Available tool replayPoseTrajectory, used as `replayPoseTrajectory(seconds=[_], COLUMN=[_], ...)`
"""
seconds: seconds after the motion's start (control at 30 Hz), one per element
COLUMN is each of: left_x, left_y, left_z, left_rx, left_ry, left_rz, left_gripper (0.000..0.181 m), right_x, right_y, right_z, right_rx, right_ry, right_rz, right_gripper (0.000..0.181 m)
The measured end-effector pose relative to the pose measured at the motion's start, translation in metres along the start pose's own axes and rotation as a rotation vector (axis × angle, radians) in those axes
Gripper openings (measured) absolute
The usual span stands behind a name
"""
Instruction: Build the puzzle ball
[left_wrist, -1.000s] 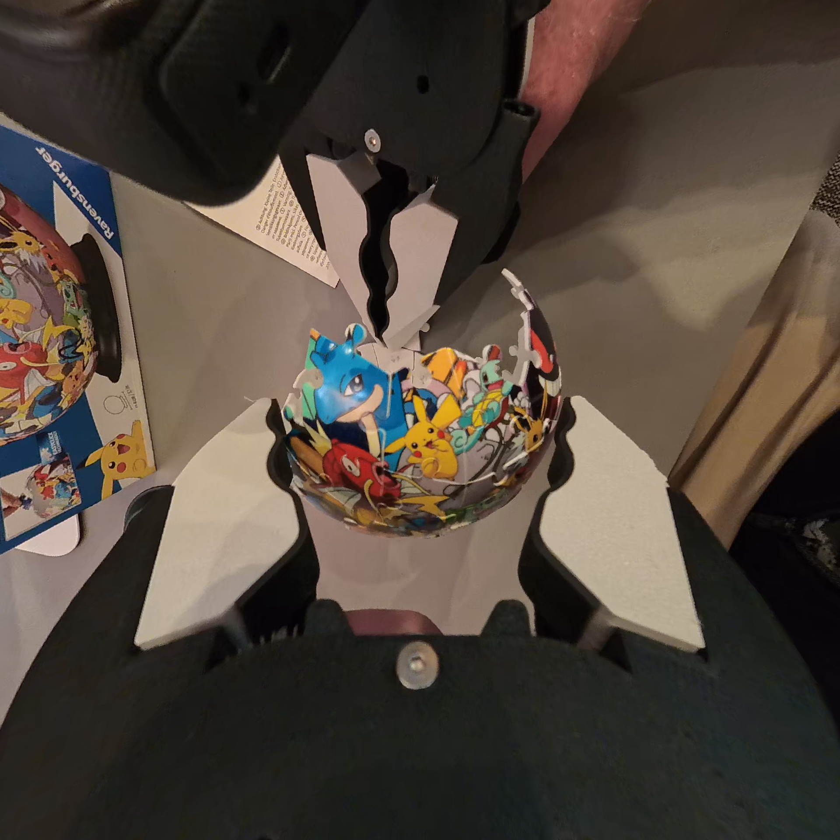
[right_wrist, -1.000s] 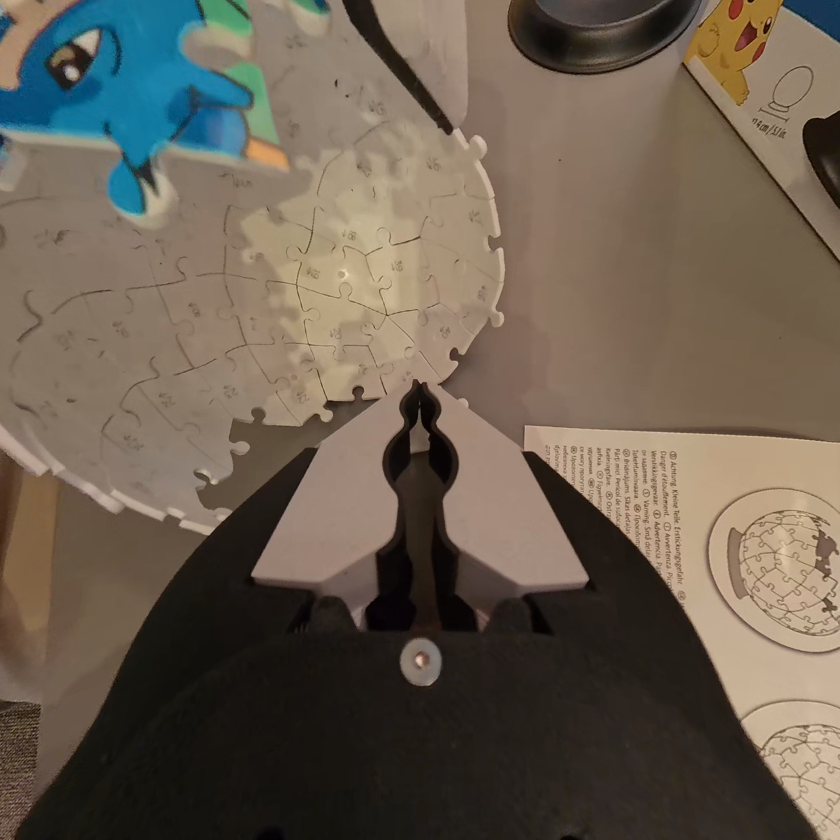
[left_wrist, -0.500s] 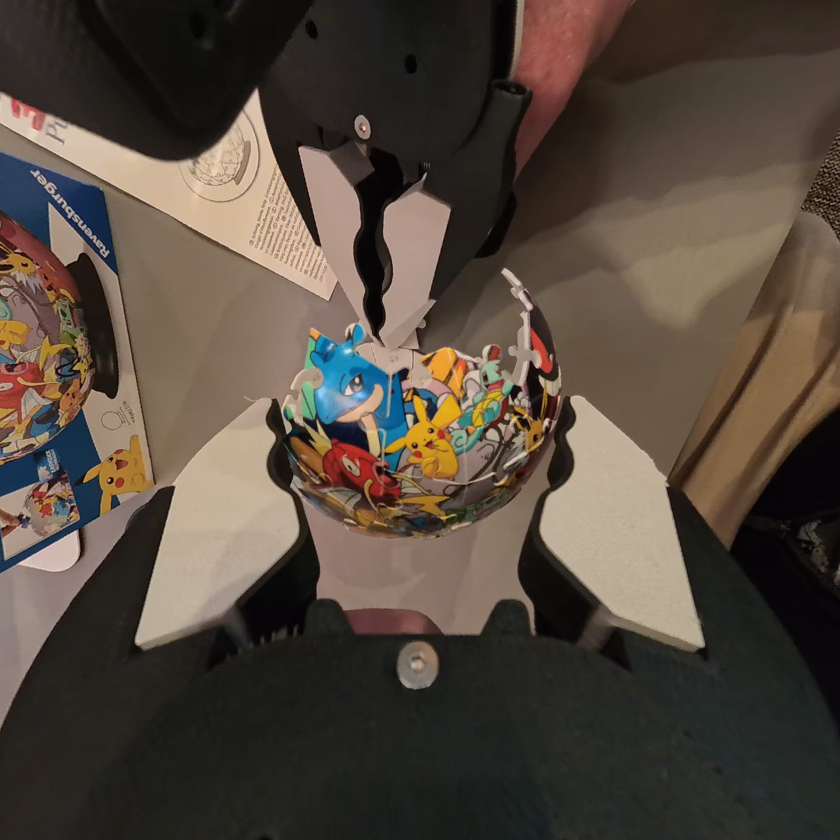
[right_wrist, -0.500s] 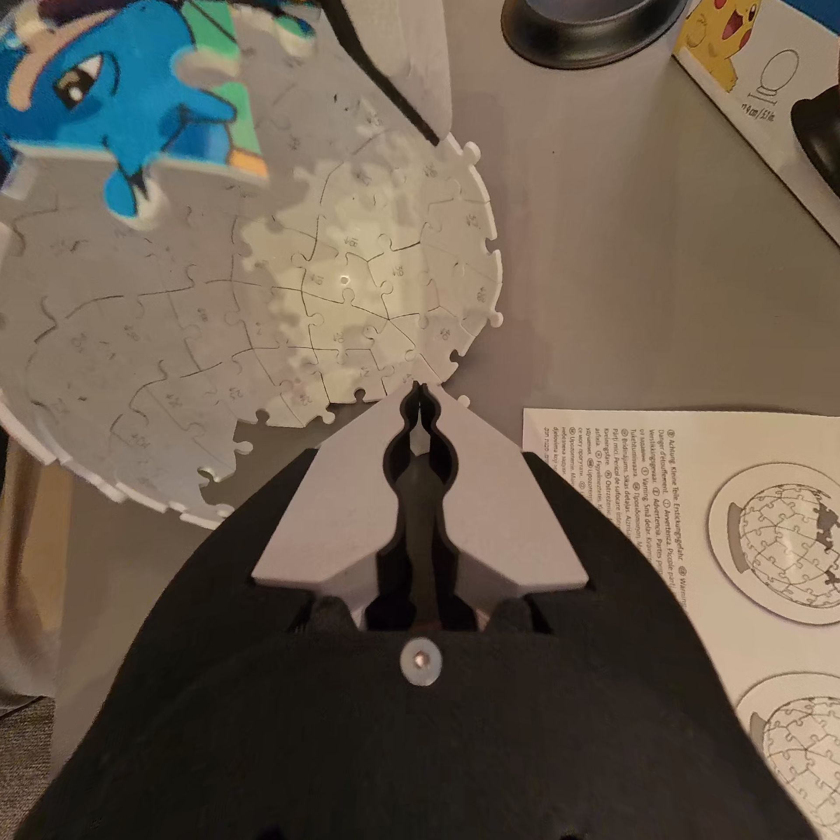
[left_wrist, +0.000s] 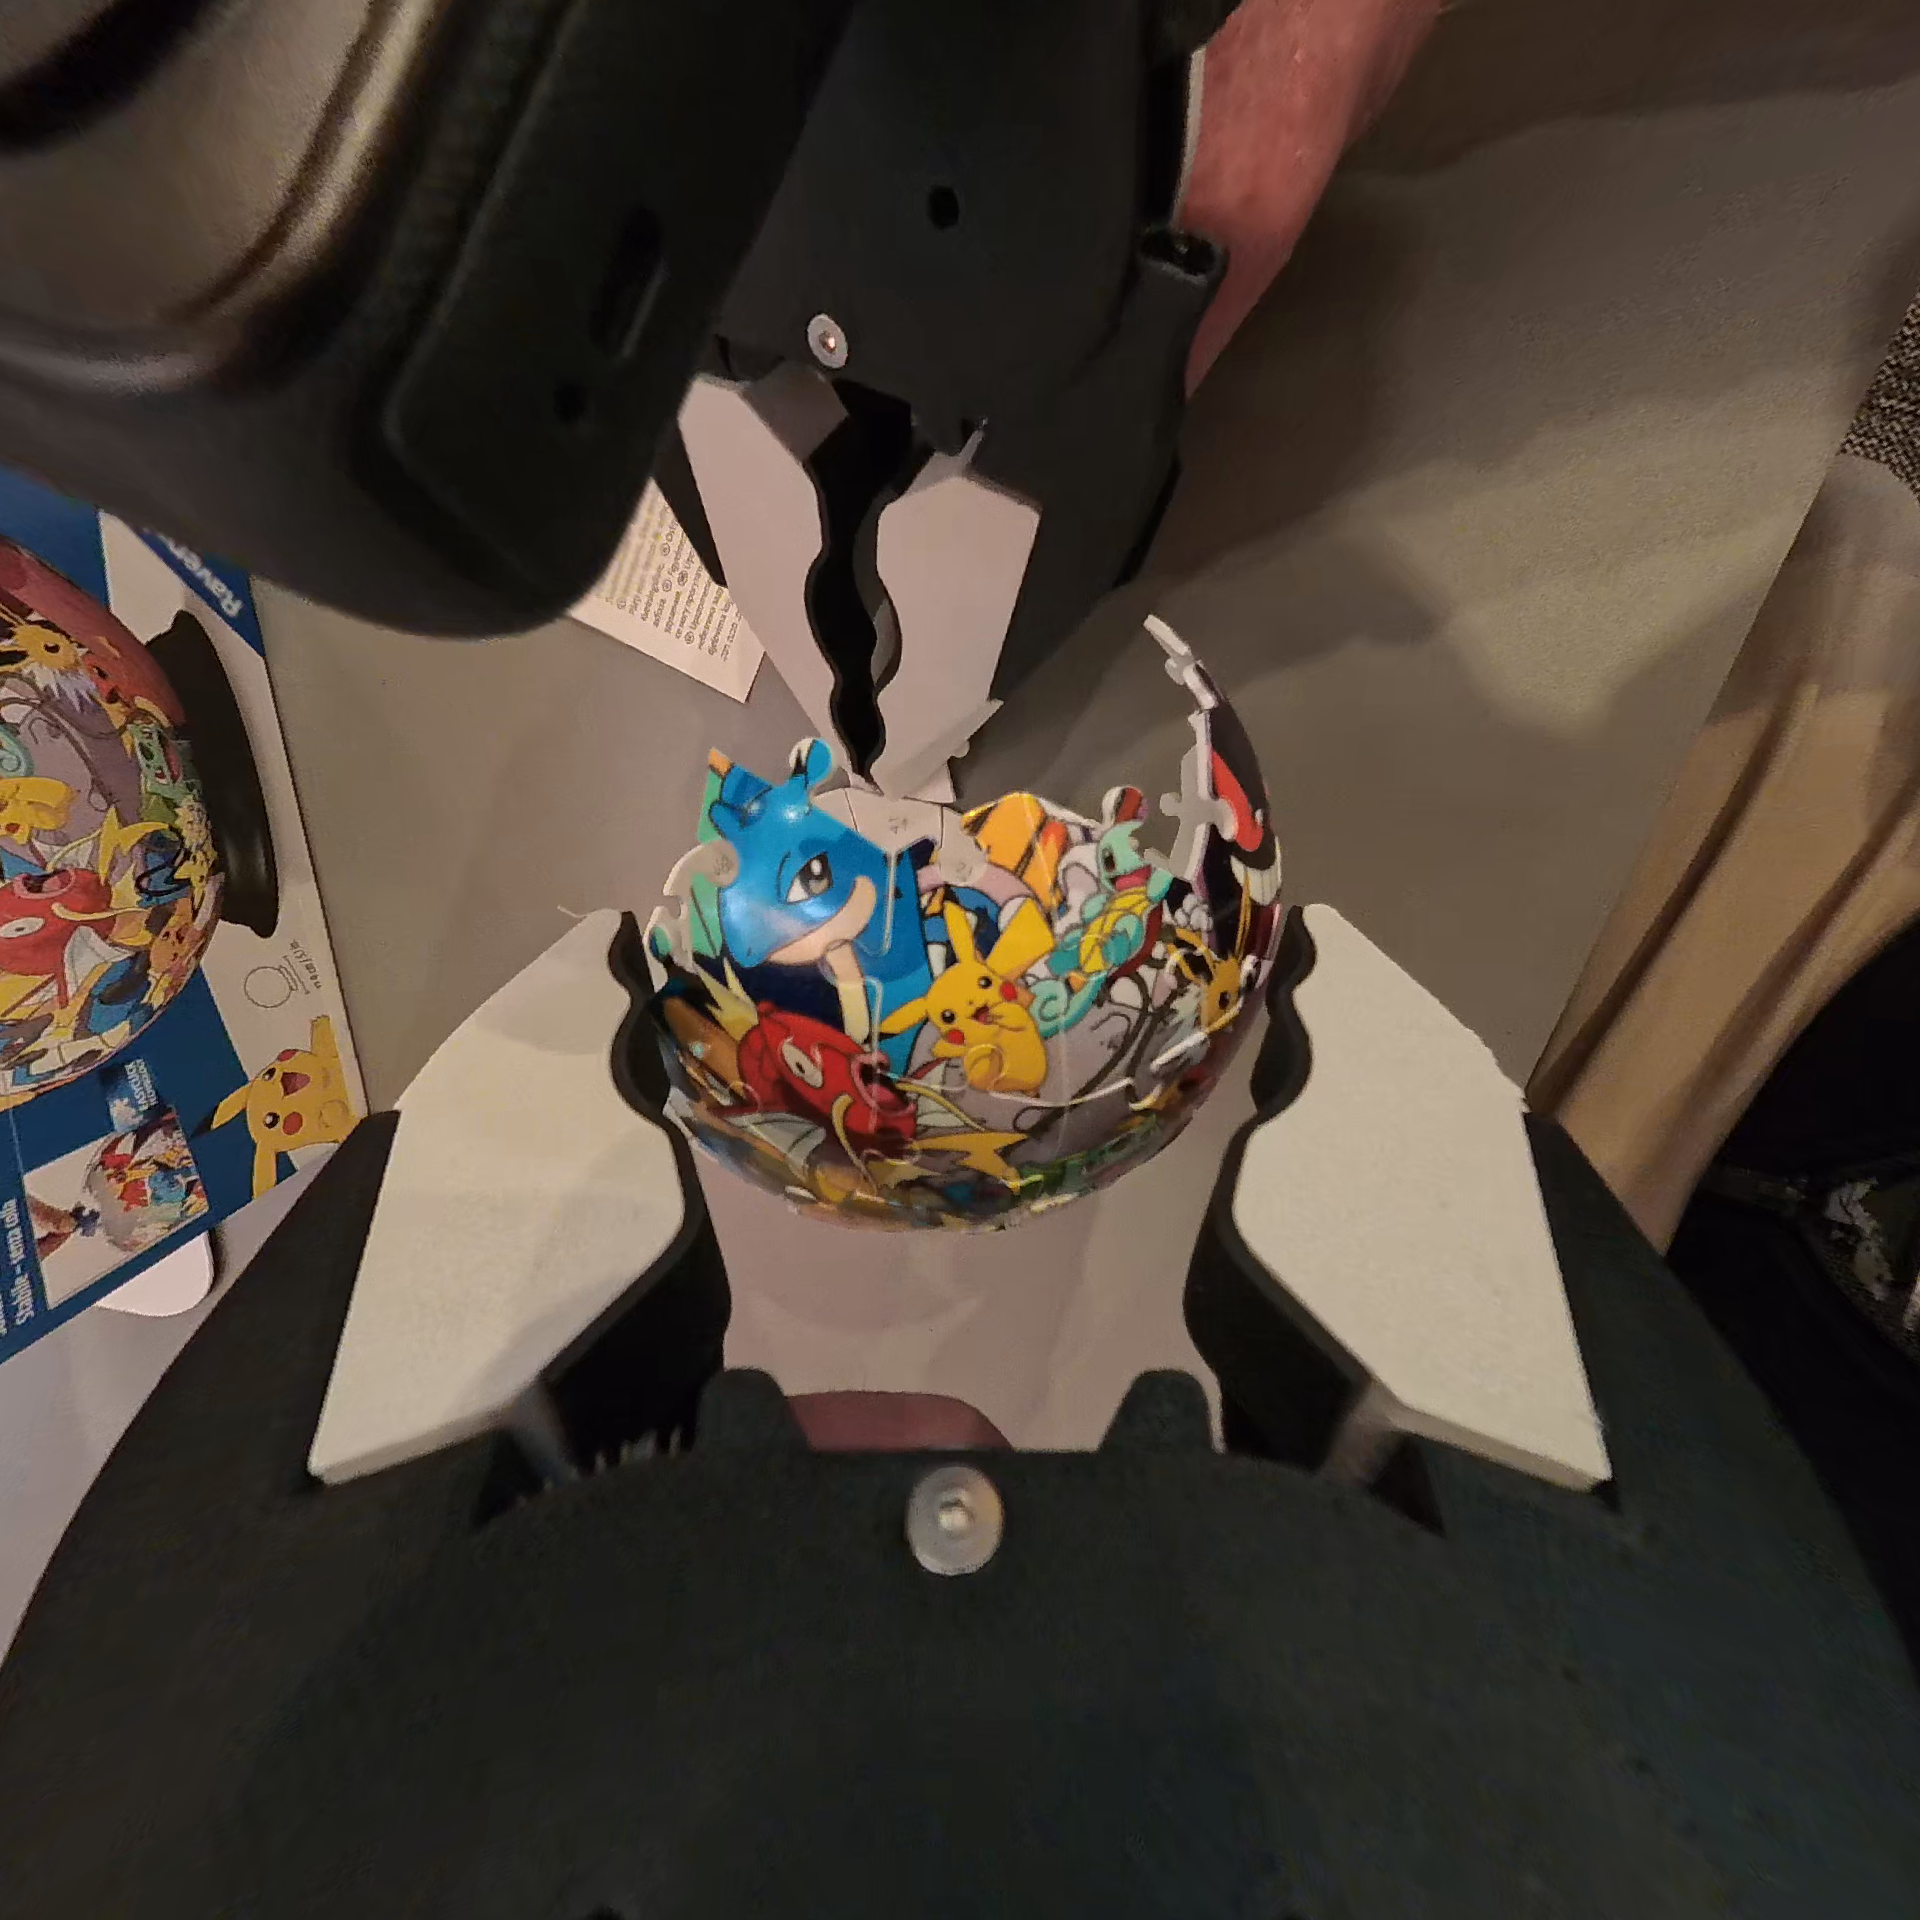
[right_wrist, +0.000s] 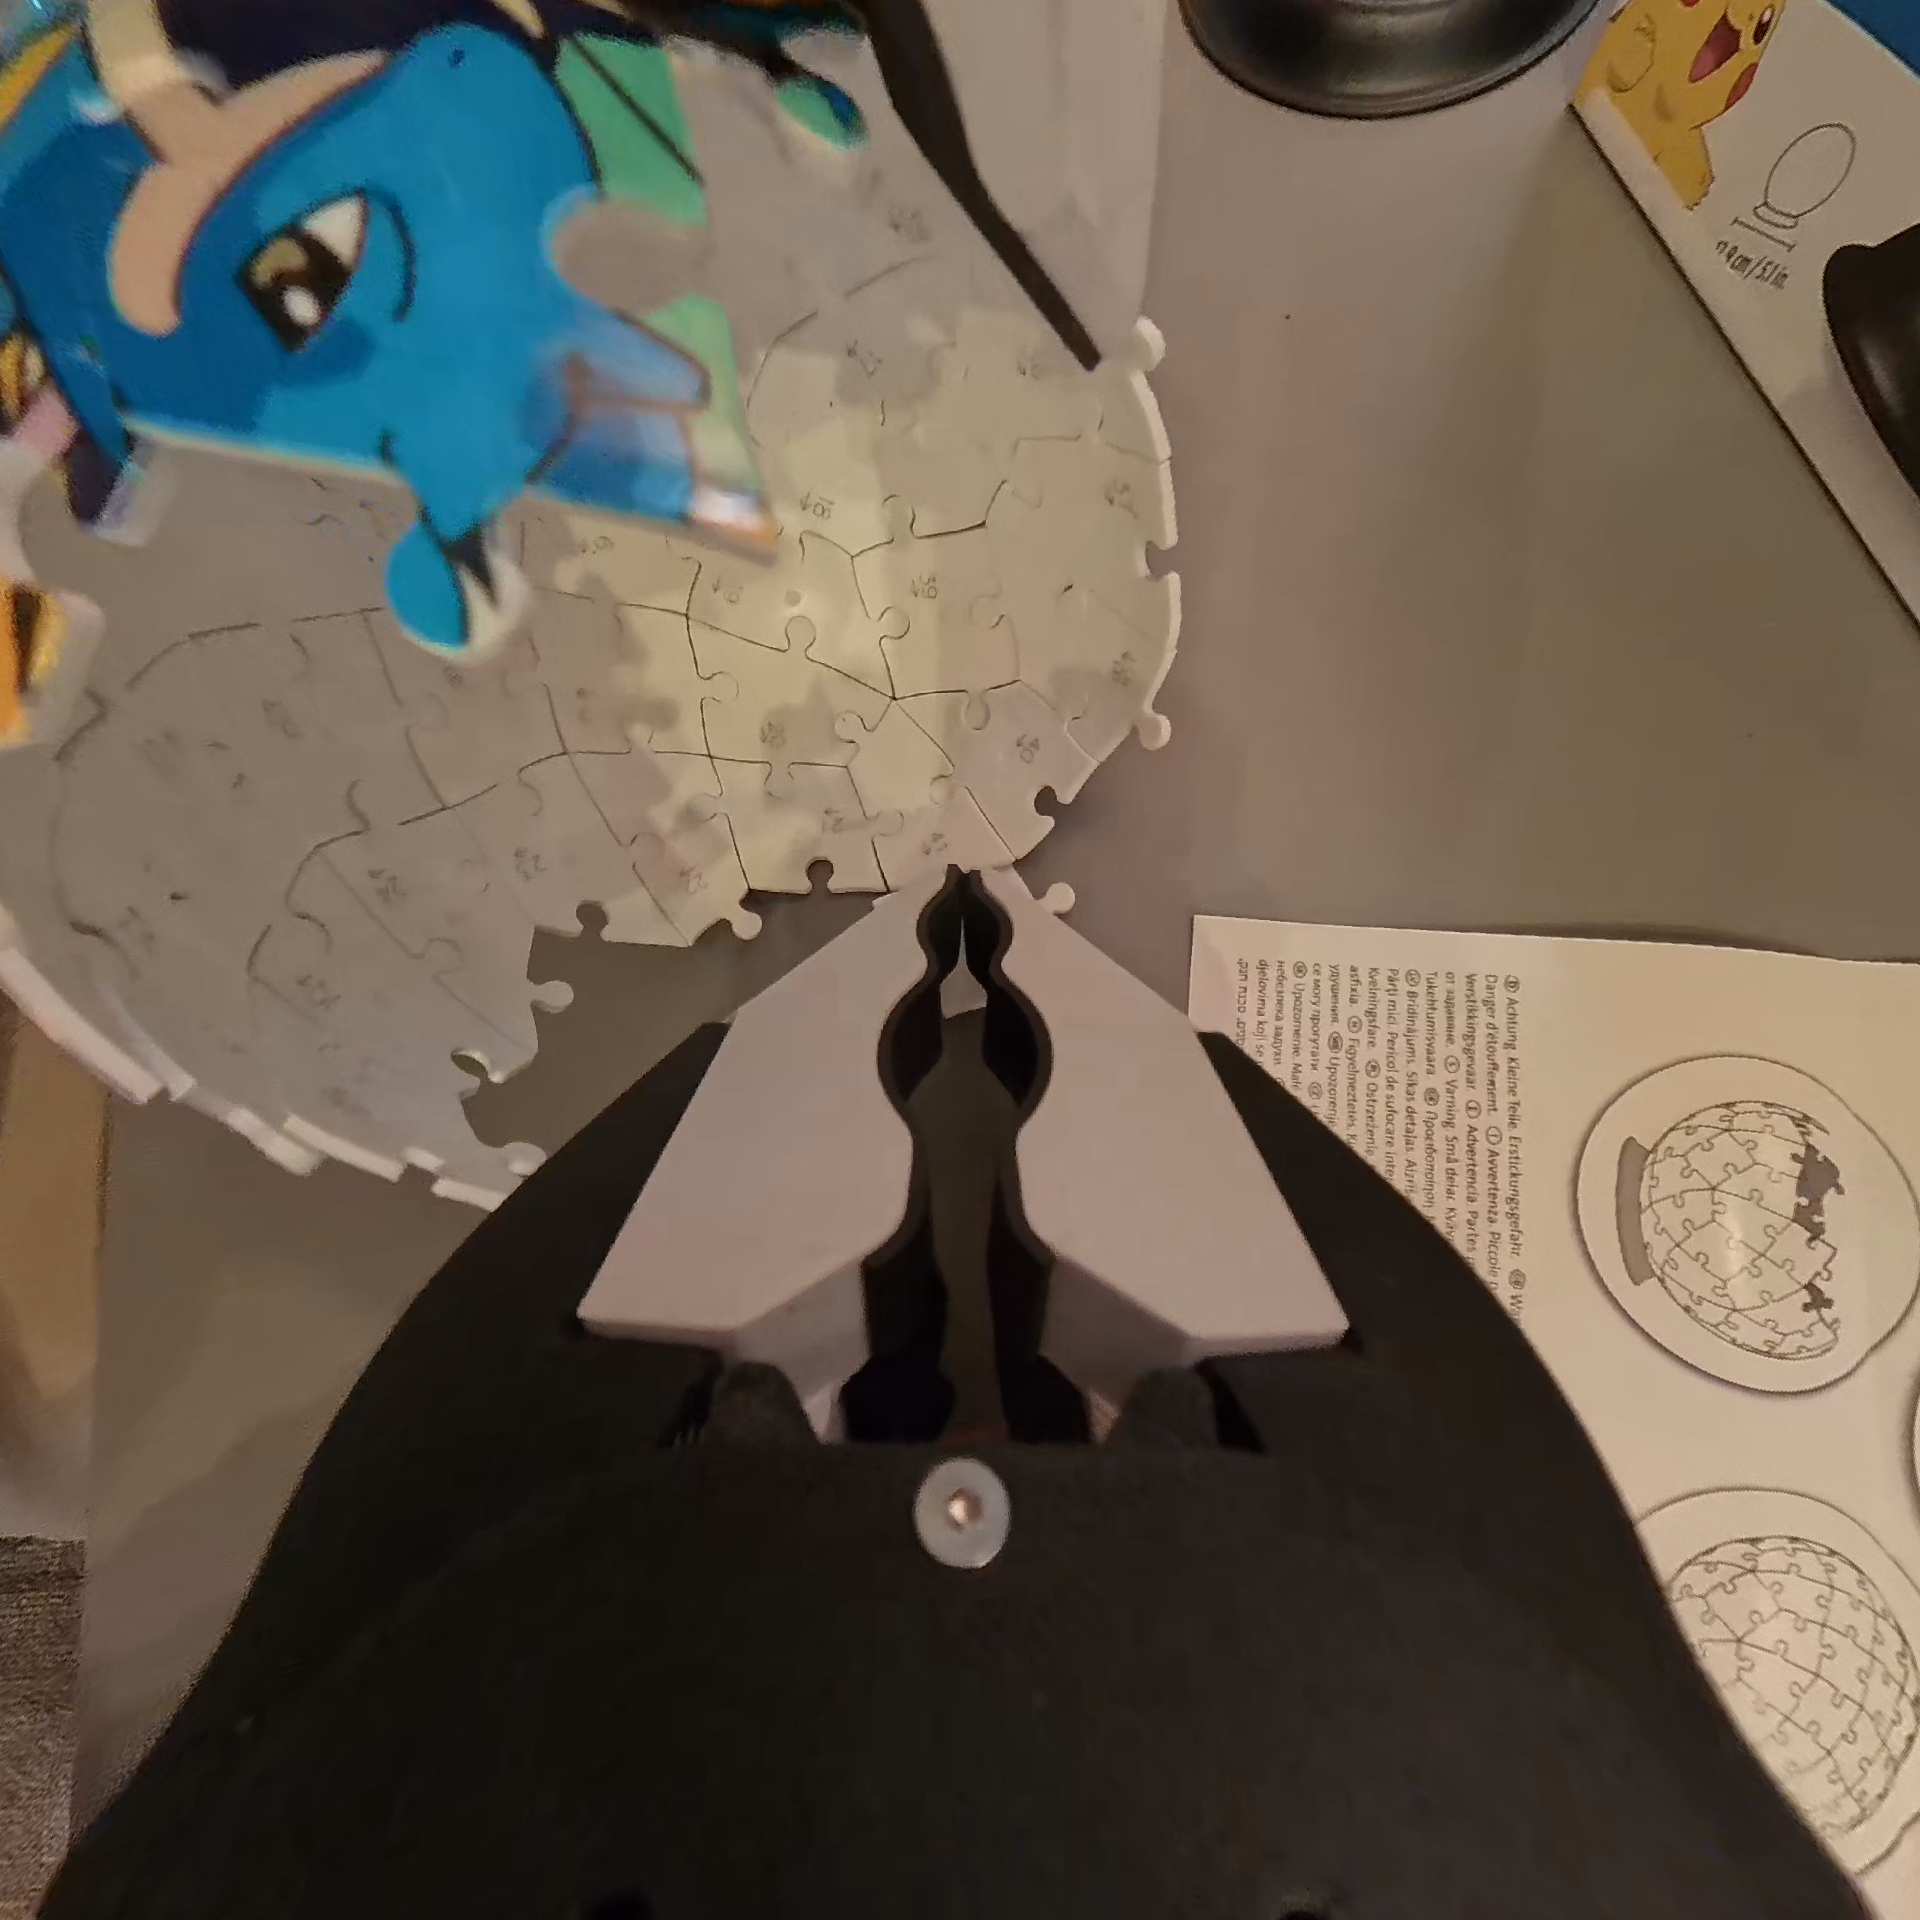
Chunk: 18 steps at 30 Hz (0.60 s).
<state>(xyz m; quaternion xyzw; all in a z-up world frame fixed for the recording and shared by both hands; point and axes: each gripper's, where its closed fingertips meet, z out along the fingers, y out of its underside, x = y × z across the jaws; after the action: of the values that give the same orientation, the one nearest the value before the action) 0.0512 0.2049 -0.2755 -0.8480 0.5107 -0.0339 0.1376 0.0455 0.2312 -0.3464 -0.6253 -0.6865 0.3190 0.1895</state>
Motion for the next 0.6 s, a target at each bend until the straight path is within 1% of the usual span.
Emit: replayPoseTrajectory(seconds=[0.33, 0.47, 0.6], left_x=[0.0007, 0.0016, 0.0026], left_y=[0.0013, 0.0009, 0.0021], left_z=[0.0002, 0.0004, 0.0004], left_rx=[0.001, 0.002, 0.003], left_ry=[0.005, 0.009, 0.007], left_rz=[-0.002, 0.000, 0.001], left_gripper=[0.111, 0.111, 0.111], right_x=[-0.0009, -0.0035, -0.0038], right_y=[0.0005, -0.0004, -0.0005], right_z=[0.0018, 0.0039, 0.0039], right_rx=[-0.015, -0.024, 0.000], right_ry=[0.013, 0.024, 0.026], right_rz=[-0.013, -0.052, -0.045], right_gripper=[0.000, 0.000, 0.000])
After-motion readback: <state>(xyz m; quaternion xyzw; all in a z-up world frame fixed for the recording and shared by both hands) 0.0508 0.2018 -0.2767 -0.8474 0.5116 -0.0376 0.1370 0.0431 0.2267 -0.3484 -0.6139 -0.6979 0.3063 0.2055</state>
